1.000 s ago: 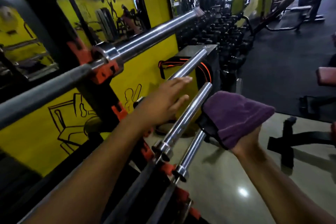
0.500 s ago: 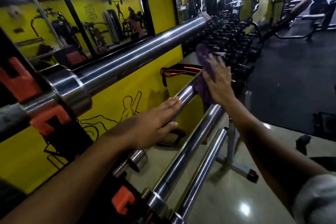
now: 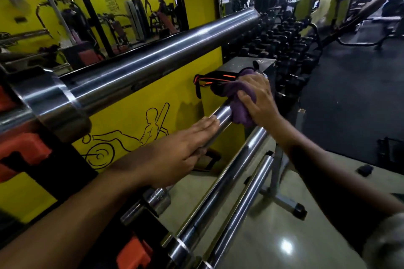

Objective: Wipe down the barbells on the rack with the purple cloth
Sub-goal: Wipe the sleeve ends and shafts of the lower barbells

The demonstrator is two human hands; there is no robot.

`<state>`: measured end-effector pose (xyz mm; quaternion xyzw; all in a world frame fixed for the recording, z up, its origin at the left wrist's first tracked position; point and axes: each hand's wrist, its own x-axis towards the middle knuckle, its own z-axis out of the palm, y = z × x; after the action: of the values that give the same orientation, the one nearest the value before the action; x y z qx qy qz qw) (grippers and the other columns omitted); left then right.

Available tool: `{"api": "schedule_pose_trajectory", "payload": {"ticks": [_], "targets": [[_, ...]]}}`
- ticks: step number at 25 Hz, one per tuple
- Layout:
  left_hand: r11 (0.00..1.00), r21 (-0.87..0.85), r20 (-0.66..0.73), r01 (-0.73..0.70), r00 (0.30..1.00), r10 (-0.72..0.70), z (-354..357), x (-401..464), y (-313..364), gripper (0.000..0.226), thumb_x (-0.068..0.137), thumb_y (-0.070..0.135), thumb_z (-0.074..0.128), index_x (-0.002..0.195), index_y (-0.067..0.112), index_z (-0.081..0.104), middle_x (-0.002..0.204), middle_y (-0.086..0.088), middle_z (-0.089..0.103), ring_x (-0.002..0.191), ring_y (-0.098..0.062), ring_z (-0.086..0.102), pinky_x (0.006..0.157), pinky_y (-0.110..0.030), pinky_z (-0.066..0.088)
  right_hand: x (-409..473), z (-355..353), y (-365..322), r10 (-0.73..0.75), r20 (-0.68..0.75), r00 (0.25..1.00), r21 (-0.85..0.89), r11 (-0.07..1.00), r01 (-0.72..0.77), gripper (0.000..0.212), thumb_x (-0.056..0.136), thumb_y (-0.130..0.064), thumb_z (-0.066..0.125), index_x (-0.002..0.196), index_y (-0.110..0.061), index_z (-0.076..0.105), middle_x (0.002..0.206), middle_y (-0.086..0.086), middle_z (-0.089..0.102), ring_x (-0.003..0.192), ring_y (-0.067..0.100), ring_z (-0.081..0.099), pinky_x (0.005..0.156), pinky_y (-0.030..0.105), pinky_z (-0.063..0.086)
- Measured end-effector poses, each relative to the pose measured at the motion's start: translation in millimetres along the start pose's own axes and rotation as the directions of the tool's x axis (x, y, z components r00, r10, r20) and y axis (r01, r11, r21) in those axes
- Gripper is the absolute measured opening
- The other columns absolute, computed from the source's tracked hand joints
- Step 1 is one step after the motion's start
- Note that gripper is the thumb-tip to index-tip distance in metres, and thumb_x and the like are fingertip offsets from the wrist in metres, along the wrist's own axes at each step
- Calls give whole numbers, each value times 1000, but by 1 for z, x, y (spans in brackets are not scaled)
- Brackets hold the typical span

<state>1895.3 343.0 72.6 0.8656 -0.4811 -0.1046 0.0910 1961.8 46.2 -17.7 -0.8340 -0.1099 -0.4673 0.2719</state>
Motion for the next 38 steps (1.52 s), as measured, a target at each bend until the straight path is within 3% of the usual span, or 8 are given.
{"api": "schedule_pose_trajectory", "payload": {"ticks": [5,11,14,17,23,31,34,38], "targets": [[1000,-5,9,-3,1000,3,-3,-2,2,64,108,22,37,158,36,-1,162,27,-9,141,19,-12,120,-14,1,35,-9,35,460,3,888,102,883,-458,46,98,-56,45,111,-20,71,115,-4,63,120,18,50,109,51,37],[1000,-1,-2,-16,1000,16,1,-1,-3,65,107,24,39,158,36,0,162,26,-8,142,18,-11,122,-18,2,4,2,18,396,-123,910,220,905,-364,37,104,-41,46,119,-15,68,125,1,63,123,17,53,110,39,40],[1000,4,-25,-19,1000,19,1,-1,-2,65,107,25,40,158,36,2,163,25,-6,144,16,-9,124,-21,4,30,-14,15,717,-214,663,382,686,-619,35,104,-47,45,105,-20,68,93,-4,67,85,12,65,82,39,54],[1000,4,-44,-30,999,30,-1,-3,-2,65,107,24,41,158,36,2,163,24,-5,145,13,-7,124,-21,5,27,-34,5,790,-429,439,507,612,-607,39,101,-53,44,111,-23,66,102,-4,67,97,15,66,91,37,53],[999,14,-49,-46,998,46,1,0,-3,66,106,22,42,158,34,3,163,23,-5,145,13,-7,123,-19,4,11,7,-31,212,-162,964,-21,976,-218,39,102,-47,44,113,-19,70,115,1,69,113,24,59,111,55,34],[999,23,-77,-22,997,24,0,-4,-2,63,106,37,42,158,38,7,163,25,0,146,12,0,125,-26,11,29,-13,-7,481,-149,864,91,877,-472,55,97,-66,40,92,-20,70,93,-2,67,98,24,61,92,53,47],[999,12,-191,-41,981,42,-3,-15,-1,61,103,44,45,157,37,18,162,23,11,147,9,9,124,-31,19,14,-18,-48,367,-312,876,84,929,-359,50,102,-53,41,104,-13,70,103,4,70,105,26,61,97,52,45],[997,70,-195,-18,980,32,0,-45,5,61,102,51,36,158,33,21,164,18,13,148,8,10,122,-30,23,-12,0,-66,-5,8,1000,-96,995,6,44,99,-49,44,113,-16,70,116,4,69,116,26,56,109,51,33]]}}
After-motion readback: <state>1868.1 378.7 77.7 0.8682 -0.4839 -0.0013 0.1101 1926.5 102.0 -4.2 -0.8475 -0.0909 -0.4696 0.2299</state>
